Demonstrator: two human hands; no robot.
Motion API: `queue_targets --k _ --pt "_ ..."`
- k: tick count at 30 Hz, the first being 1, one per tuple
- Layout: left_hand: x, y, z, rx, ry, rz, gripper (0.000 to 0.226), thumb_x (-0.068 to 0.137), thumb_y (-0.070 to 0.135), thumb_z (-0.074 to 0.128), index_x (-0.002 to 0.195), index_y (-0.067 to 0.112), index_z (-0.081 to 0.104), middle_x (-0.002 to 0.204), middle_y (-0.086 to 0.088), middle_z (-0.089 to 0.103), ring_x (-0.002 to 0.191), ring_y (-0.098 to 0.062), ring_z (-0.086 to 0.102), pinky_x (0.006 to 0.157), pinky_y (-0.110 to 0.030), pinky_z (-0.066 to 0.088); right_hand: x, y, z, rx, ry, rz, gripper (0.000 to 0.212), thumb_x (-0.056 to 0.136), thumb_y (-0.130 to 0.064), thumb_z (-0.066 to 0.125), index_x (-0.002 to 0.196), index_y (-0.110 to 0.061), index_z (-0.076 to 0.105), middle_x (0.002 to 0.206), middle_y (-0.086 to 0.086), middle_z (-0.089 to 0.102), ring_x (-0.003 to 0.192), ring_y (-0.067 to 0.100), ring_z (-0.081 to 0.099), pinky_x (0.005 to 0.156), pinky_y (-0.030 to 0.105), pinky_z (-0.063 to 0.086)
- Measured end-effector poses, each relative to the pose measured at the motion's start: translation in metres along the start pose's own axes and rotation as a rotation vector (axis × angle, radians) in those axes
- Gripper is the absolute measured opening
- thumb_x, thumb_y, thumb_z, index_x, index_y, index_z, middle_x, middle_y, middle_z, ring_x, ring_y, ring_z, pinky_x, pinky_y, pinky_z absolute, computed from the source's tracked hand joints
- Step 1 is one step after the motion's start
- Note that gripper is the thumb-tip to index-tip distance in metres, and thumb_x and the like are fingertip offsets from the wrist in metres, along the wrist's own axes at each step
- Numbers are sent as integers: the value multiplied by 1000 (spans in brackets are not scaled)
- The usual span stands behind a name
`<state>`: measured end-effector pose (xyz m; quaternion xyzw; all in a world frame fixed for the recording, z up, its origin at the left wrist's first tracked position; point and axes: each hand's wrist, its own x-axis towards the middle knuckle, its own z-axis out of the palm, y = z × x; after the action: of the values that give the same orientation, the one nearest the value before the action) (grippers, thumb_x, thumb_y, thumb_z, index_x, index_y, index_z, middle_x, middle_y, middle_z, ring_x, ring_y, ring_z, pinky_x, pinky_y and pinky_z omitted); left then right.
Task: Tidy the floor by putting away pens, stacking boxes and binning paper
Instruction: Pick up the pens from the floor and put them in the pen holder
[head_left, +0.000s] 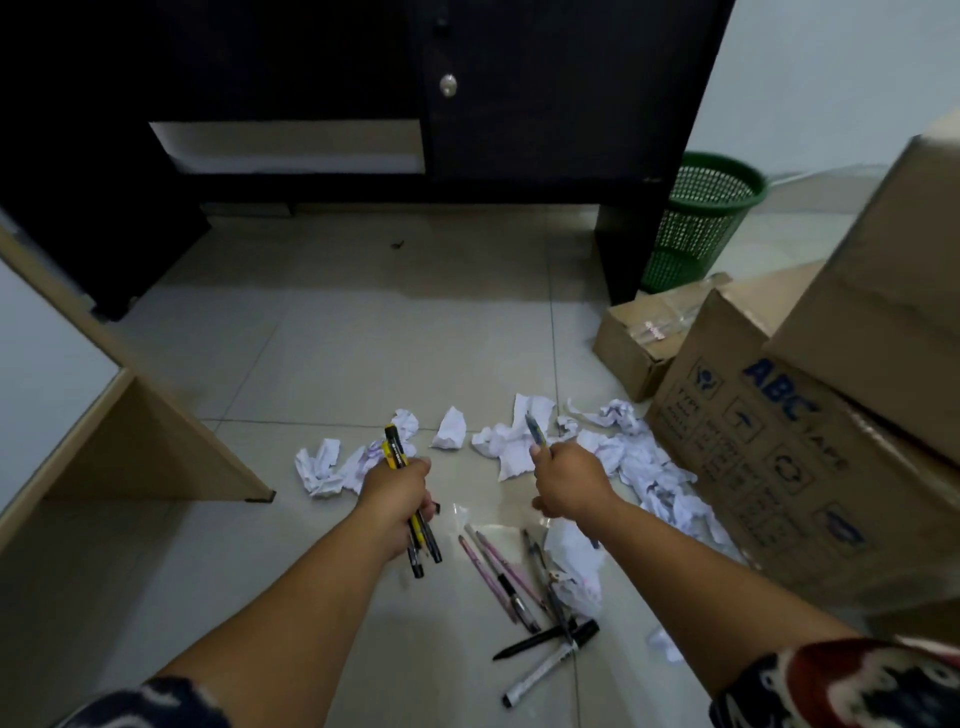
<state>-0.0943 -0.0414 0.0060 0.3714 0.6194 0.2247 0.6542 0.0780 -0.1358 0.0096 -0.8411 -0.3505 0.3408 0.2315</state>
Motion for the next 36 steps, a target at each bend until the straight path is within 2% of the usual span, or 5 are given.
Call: queue_targets --k 4,10,15,24,36 --pt "-27 14 18 -12 -37 -11 22 96 11 51 76 13 43 50 -3 33 43 -17 30 48 -27 31 -10 3 -21 141 29 62 21 95 -16 41 111 -9 53 102 17 65 95 36 66 83 48 56" --pt "-113 96 39 53 32 52 22 95 24 55 77 12 49 59 -5 36 48 -19 35 45 -25 35 -81 -59 -99 187 153 76 31 105 -33 31 105 -9 50 94 11 57 94 32 56 72 33 34" --pt "-217 205 54 111 66 95 30 94 30 56 74 13 43 55 -3 37 46 -19 36 49 -28 34 -150 -141 -196 255 164 46 36 105 -35 28 94 -8 49 80 12 56 68 21 50 58 34 33" --pt "-399 423 80 140 95 161 39 92 37 60 70 8 48 45 -6 48 44 -23 55 56 -33 48 -247 -312 -406 474 305 -42 25 104 -30 36 99 -14 55 86 6 62 74 10 55 73 36 41" --pt "-384 605 123 -13 70 436 29 96 34 54 83 8 49 55 -6 52 49 -20 53 56 -29 43 -180 -434 -520 864 431 -120 21 104 -17 37 95 -22 56 76 5 54 65 18 49 64 33 41"
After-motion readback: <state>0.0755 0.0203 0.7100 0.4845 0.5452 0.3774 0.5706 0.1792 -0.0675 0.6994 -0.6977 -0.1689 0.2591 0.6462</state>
